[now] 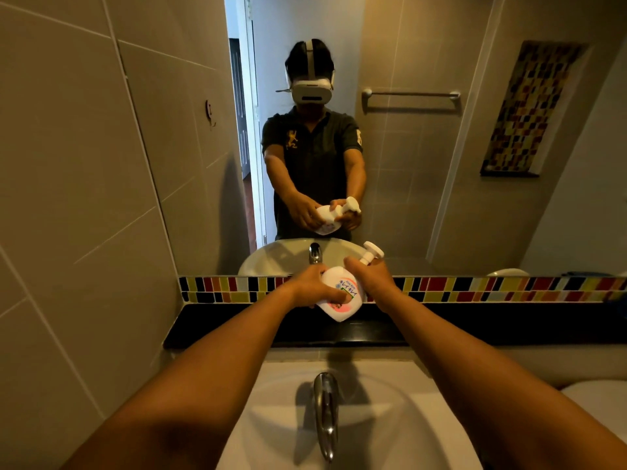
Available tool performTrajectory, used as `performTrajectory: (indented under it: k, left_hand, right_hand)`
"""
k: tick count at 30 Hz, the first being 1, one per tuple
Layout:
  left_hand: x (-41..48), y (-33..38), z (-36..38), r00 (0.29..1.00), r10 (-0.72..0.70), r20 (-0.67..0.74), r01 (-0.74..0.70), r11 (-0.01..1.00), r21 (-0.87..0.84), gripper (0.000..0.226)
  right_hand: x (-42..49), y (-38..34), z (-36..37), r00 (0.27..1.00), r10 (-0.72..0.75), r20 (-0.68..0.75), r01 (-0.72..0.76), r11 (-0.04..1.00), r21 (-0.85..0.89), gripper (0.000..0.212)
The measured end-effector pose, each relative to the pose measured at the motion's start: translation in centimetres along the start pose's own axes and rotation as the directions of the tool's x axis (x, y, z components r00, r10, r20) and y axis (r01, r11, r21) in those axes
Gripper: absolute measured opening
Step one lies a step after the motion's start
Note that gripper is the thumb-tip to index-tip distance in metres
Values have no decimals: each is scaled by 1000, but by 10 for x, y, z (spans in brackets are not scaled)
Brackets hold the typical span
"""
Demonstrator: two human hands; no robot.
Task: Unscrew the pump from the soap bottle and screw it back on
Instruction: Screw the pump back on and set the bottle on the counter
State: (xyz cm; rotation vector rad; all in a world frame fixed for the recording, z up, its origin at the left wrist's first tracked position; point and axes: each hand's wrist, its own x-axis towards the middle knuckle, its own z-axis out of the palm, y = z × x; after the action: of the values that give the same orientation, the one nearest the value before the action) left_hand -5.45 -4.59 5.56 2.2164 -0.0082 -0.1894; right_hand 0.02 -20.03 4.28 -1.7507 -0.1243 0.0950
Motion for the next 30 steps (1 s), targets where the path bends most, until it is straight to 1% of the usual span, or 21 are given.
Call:
performTrajectory:
  k: [2, 4, 5, 8, 11, 13, 15, 18, 21, 24, 26, 30]
  left_hand:
    - [4, -3, 0, 1000, -12, 15, 12, 1000, -3, 53]
    - [7, -7, 0, 999, -30, 44, 32, 999, -39, 45]
    - [9, -10, -1, 998, -41, 56, 45, 996, -71, 42]
    - [12, -22, 0, 995, -71, 73, 84, 978, -192, 41]
    - [18, -37, 4, 993, -103, 48, 113, 944, -311, 50]
    - [23, -43, 9, 992, -123, 18, 122, 928, -352, 52]
    - [29, -47, 13, 991, -137, -5, 127, 929, -348, 52]
    - [39, -53, 20, 987, -157, -26, 141, 940, -311, 60]
    - [46, -62, 24, 987, -158, 13, 155, 942, -299, 57]
    - [53, -72, 27, 985, -159, 61, 169, 953, -252, 55]
    - [58, -79, 31, 987, -156, 41, 161, 958, -237, 57]
    - [71, -95, 42, 985, -168, -42, 155, 962, -227, 66]
  right_hand:
    - [1, 2, 0, 1000, 4, 12, -4, 1000, -3, 18]
    - [-3, 0, -1, 998, 1, 62, 0, 1000, -10, 13]
    - [-3, 2, -3, 994, 13, 108, -10, 1000, -28, 15]
    - [-1, 9, -12, 963, 57, 264, -28, 993, -113, 33]
    - [5, 21, -20, 929, 107, 354, -44, 983, -180, 40]
    - [8, 30, -22, 908, 133, 397, -47, 974, -220, 43]
    - [12, 38, -19, 900, 144, 412, -35, 965, -261, 50]
    - [16, 47, -12, 907, 157, 392, -42, 957, -287, 54]
    - [22, 55, -8, 910, 151, 387, -26, 950, -310, 62]
    - [31, 67, -8, 906, 181, 382, -31, 930, -367, 69]
    - [37, 77, -6, 909, 189, 371, -32, 920, -390, 71]
    - [48, 96, 3, 924, 150, 352, 0, 921, -390, 74]
